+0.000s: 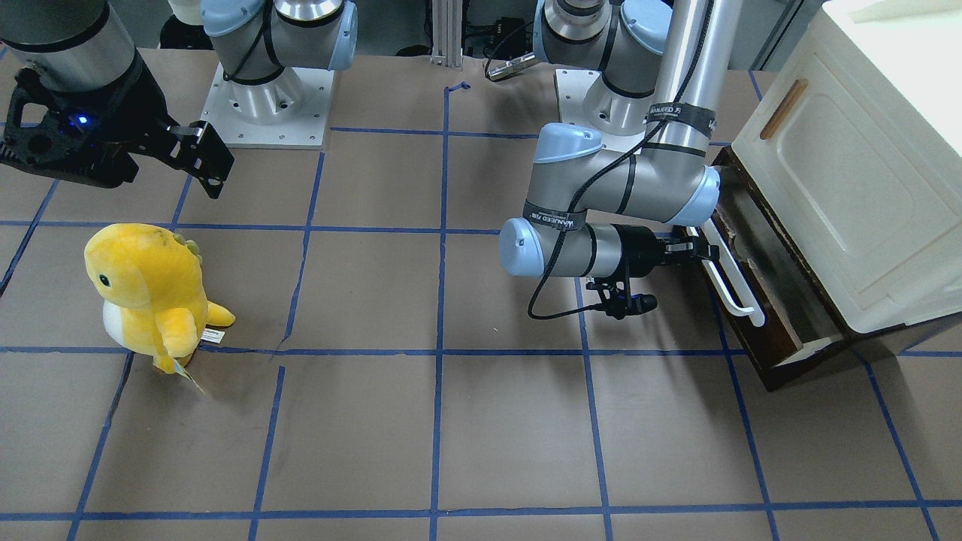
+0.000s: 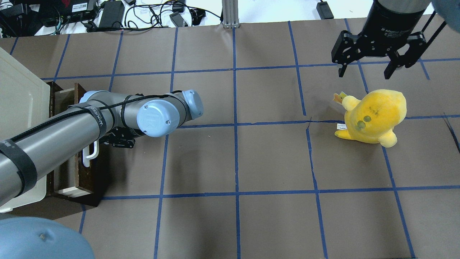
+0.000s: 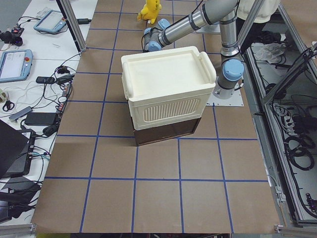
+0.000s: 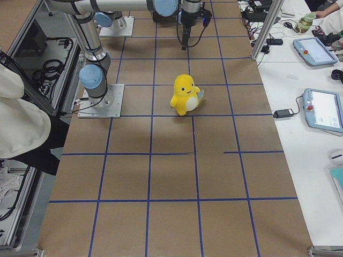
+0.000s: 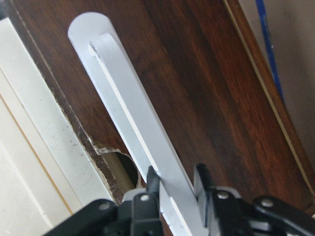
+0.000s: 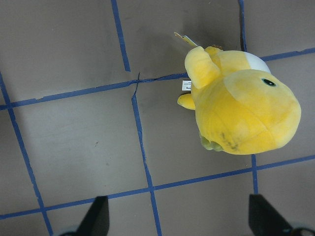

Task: Pull drawer sideways
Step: 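Pull the handle with the left gripper, sliding the drawer out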

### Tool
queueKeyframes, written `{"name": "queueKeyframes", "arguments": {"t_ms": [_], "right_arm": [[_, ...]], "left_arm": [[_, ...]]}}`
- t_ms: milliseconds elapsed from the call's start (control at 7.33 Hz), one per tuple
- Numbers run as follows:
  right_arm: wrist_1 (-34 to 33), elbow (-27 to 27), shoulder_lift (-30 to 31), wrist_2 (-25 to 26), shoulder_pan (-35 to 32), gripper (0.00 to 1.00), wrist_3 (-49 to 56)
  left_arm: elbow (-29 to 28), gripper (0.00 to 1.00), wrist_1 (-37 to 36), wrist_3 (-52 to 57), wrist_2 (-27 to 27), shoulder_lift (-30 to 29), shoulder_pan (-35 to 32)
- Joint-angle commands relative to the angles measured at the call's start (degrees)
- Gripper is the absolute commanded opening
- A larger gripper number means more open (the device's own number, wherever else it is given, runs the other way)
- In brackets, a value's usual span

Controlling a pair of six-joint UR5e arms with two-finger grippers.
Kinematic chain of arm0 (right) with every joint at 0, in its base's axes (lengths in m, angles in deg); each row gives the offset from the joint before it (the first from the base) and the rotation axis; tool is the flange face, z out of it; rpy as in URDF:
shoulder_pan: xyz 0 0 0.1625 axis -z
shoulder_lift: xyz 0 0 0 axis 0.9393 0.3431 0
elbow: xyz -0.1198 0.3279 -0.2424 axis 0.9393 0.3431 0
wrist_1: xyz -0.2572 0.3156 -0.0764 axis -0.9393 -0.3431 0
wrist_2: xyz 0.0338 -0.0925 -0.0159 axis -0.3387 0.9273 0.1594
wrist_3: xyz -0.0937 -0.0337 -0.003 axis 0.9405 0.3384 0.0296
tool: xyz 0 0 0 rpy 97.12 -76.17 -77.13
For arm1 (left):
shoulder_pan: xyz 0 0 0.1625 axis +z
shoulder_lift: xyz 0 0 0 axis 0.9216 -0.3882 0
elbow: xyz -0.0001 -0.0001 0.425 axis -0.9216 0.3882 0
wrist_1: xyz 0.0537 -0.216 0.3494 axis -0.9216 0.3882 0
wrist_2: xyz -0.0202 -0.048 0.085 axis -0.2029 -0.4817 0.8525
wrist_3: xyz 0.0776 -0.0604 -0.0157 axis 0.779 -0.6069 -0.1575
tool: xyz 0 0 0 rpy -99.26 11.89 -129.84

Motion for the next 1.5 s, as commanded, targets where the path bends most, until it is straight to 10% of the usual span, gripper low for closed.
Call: {"name": "queueKeyframes", "arguments": {"t_ms": [0, 1364], "right_arm": [[0.05, 0.0, 0.0, 0.0, 0.0, 1.0, 0.0], [-0.04, 0.0, 0.0, 0.0, 0.0, 1.0, 0.0]], "left_arm": [[-0.02, 0.15, -0.41, 0.0, 0.02, 0.0, -1.22], [-1.16, 0.16, -0.5, -0.26, -0.42, -0.79, -6.22]]}}
